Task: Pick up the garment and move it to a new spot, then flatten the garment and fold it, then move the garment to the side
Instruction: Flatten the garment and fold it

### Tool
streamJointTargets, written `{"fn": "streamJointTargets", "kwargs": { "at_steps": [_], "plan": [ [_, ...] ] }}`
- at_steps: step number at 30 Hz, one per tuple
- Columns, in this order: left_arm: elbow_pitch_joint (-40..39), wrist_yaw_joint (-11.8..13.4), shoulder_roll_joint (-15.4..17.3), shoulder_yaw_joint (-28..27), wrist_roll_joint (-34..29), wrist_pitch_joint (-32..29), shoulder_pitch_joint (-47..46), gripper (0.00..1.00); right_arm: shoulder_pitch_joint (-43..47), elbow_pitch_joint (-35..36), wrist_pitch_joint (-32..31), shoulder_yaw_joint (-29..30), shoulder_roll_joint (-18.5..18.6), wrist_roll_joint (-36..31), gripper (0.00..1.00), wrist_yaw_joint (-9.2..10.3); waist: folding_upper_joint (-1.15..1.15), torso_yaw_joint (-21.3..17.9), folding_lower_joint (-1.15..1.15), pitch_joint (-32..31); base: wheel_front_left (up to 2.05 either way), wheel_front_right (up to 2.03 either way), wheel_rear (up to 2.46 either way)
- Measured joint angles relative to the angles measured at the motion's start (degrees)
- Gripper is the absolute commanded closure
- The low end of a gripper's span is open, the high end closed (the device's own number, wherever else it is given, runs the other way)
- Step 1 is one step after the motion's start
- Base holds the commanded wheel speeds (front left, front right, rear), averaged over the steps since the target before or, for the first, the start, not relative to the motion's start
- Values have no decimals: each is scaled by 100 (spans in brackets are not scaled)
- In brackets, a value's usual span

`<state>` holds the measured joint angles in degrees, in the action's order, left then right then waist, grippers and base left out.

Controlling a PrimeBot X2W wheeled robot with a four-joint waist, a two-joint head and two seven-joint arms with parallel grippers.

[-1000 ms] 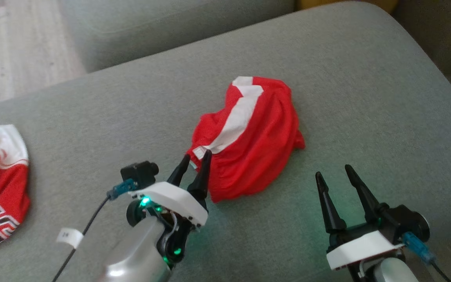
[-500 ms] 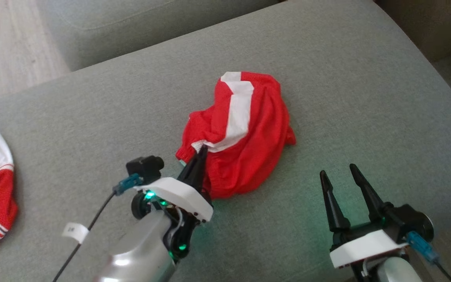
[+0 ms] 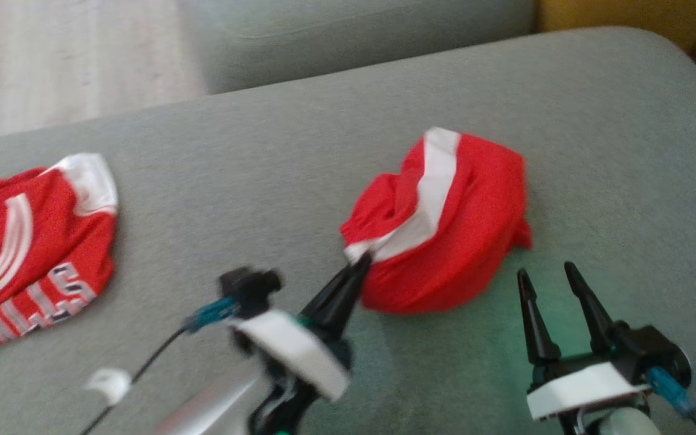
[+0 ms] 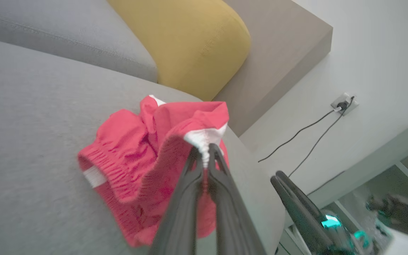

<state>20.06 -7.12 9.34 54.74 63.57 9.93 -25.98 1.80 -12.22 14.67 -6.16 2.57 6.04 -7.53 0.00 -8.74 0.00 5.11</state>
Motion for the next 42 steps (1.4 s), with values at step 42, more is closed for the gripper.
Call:
{"fn": "streamJointTargets", "kwargs": {
  "at_steps": [42],
  "plan": [
    [-1326,860,2303,-662,-526,-577,-269,100,-4486,-2837,-1701,-5261,2253,5270,16,0,0,2452,1,881,0,0,0]
  ]
}}
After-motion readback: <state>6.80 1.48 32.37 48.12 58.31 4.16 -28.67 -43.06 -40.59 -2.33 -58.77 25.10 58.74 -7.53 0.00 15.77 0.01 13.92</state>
